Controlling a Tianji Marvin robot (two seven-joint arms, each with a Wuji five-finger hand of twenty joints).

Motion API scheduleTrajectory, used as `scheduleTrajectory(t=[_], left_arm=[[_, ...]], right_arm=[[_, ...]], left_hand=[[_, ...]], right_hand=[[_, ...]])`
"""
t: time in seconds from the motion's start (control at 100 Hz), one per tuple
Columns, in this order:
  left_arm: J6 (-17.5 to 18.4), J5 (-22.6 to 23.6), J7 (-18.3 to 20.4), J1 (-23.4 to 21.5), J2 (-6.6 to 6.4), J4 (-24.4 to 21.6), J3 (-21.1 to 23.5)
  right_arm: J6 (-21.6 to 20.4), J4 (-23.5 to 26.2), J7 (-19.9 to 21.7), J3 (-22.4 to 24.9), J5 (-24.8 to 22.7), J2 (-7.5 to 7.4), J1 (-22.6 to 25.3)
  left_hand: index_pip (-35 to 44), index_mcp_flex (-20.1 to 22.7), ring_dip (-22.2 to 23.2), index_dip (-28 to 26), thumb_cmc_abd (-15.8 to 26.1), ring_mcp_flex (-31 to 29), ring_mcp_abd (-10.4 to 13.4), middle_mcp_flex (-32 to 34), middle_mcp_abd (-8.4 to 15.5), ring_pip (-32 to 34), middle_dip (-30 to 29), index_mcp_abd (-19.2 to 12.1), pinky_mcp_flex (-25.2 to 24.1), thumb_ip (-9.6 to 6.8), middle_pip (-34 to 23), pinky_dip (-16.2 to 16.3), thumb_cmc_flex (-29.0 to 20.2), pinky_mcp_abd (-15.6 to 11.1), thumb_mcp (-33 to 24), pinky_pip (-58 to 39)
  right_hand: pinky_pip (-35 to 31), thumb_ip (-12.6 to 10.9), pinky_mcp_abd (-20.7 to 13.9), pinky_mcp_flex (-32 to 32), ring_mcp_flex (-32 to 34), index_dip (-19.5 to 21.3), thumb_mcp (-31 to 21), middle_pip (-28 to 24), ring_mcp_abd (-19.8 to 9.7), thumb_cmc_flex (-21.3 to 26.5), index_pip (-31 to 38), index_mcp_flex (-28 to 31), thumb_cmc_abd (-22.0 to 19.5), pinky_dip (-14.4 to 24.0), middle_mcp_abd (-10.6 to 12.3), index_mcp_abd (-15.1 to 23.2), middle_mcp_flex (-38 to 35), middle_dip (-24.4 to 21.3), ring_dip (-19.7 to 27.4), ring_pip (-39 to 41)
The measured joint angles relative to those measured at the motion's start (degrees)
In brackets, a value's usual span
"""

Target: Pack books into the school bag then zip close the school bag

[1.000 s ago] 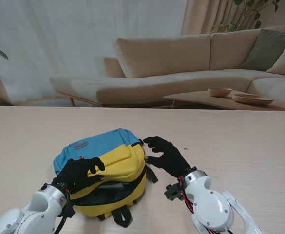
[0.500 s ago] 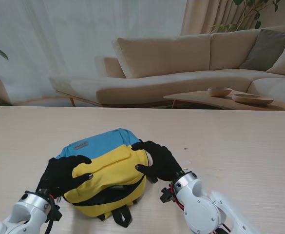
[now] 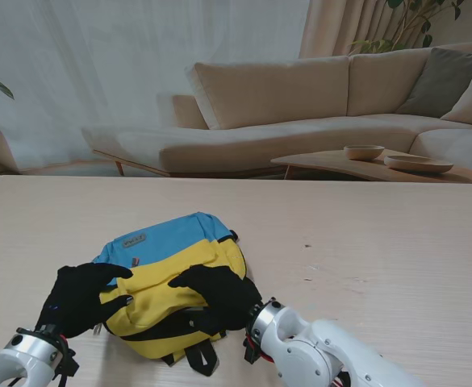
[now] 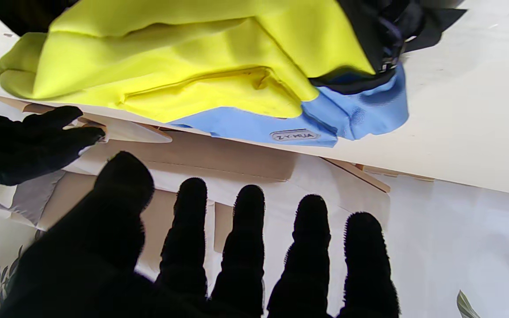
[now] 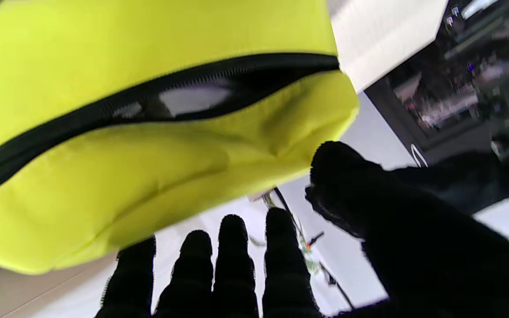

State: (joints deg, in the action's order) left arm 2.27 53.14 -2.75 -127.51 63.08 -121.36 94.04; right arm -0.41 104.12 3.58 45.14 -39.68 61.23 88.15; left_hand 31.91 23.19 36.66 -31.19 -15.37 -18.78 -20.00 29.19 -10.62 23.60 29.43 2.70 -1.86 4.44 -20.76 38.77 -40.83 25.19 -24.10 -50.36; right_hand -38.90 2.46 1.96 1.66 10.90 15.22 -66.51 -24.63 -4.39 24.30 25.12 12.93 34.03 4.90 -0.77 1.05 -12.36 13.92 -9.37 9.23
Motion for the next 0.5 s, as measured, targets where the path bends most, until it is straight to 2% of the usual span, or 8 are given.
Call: scheduleTrajectory(t=[0.05, 0.13, 0.16, 0.3, 0.35, 0.5], left_arm=[[-0.29, 0.29, -0.24, -0.27, 0.0, 0.18, 0.18], [-1.06, 0.69, -0.35, -0.85, 0.0, 0.31, 0.51], [-1.42, 1.02, -0.35, -1.12, 0.0, 0.32, 0.66], [-3.06, 2.49, -0.23, -2.39, 0.0, 0.34, 1.46], [-3.79, 2.77, -0.13, -2.79, 0.0, 0.35, 1.71], [-8.07, 4.63, 0.69, -3.88, 0.0, 0.37, 1.96]], right_arm=[[1.61, -0.37, 0.86, -1.72, -0.41, -0.13, -1.26], [3.58, -1.24, 1.36, -4.49, -0.7, -0.23, -3.28], [4.14, -1.71, 1.33, -5.65, -1.0, -0.23, -4.1], [7.22, -3.83, 2.47, -9.85, -0.62, -0.1, -7.59], [7.6, -4.54, 3.33, -10.55, 0.75, 0.01, -8.42], [7.73, -5.99, 3.99, -11.05, 3.73, 0.28, -9.27]], left_hand=[[0.0, 0.0, 0.0, 0.0, 0.0, 0.0, 0.04, 0.0, 0.0, 0.0, 0.0, -0.01, 0.0, 0.0, 0.0, 0.0, -0.03, -0.1, 0.0, 0.01], [0.0, 0.0, 0.0, 0.0, 0.0, 0.0, 0.06, 0.0, 0.03, 0.0, 0.0, -0.05, 0.0, 0.0, 0.0, 0.0, -0.04, -0.13, 0.0, 0.01], [0.0, 0.0, 0.0, 0.0, 0.0, 0.0, 0.09, -0.02, 0.04, 0.0, 0.0, -0.54, 0.0, 0.0, 0.0, 0.0, -0.04, -0.13, 0.0, 0.01], [0.01, 0.0, 0.0, 0.0, 0.0, 0.0, 0.6, -0.21, 0.09, 0.0, 0.0, -0.56, -0.11, 0.0, 0.0, 0.0, -0.29, -0.19, 0.03, 0.68], [0.07, 0.0, 0.0, 0.0, 0.06, 0.0, 0.63, -0.21, 0.57, 0.0, 0.0, -0.59, -0.14, 0.0, 0.0, 0.0, -0.7, -0.21, 0.05, 0.7], [0.7, 0.0, 0.0, 0.0, 0.62, 0.0, 0.63, -0.22, 0.57, 0.0, 0.0, -0.59, -0.2, 0.0, 0.0, 0.0, -0.74, -0.25, 0.05, 0.71]], right_hand=[[0.56, -1.51, -0.25, 0.51, 0.05, -0.03, -1.01, 1.48, -0.39, 0.02, 0.13, -1.1, -0.01, -0.13, 0.46, 0.5, 0.0, -0.66, 0.17, -0.28], [0.61, -1.58, -0.27, 0.53, 0.06, -0.07, -1.64, 2.05, -0.42, 0.08, 0.08, -1.41, -0.02, -1.01, 0.49, 0.63, 0.0, -0.89, 0.2, -0.28], [0.61, -2.78, -0.27, 0.53, 0.07, -0.07, -1.64, 1.14, -0.43, 0.1, 0.32, -1.36, -0.02, -1.25, 0.5, 0.63, 0.0, -0.63, 0.2, -0.28], [0.61, -3.37, 0.46, -0.97, 1.09, -0.02, -1.64, -3.42, -0.44, 0.1, 2.43, 2.62, 0.05, -1.31, 0.51, 0.66, -3.62, 0.7, 0.1, 1.03], [1.37, -3.36, 0.75, -1.34, 3.1, -0.02, -1.64, -3.28, -0.44, 0.09, 2.53, 3.49, 0.06, -1.67, 0.51, 0.66, -4.73, 0.73, 0.1, 1.55], [2.19, -3.37, -0.37, -0.93, 3.1, -0.02, -1.64, -3.12, -0.42, 0.09, 2.42, 3.67, 0.06, -2.55, 0.51, 0.66, -4.73, 0.73, 0.07, 1.77]])
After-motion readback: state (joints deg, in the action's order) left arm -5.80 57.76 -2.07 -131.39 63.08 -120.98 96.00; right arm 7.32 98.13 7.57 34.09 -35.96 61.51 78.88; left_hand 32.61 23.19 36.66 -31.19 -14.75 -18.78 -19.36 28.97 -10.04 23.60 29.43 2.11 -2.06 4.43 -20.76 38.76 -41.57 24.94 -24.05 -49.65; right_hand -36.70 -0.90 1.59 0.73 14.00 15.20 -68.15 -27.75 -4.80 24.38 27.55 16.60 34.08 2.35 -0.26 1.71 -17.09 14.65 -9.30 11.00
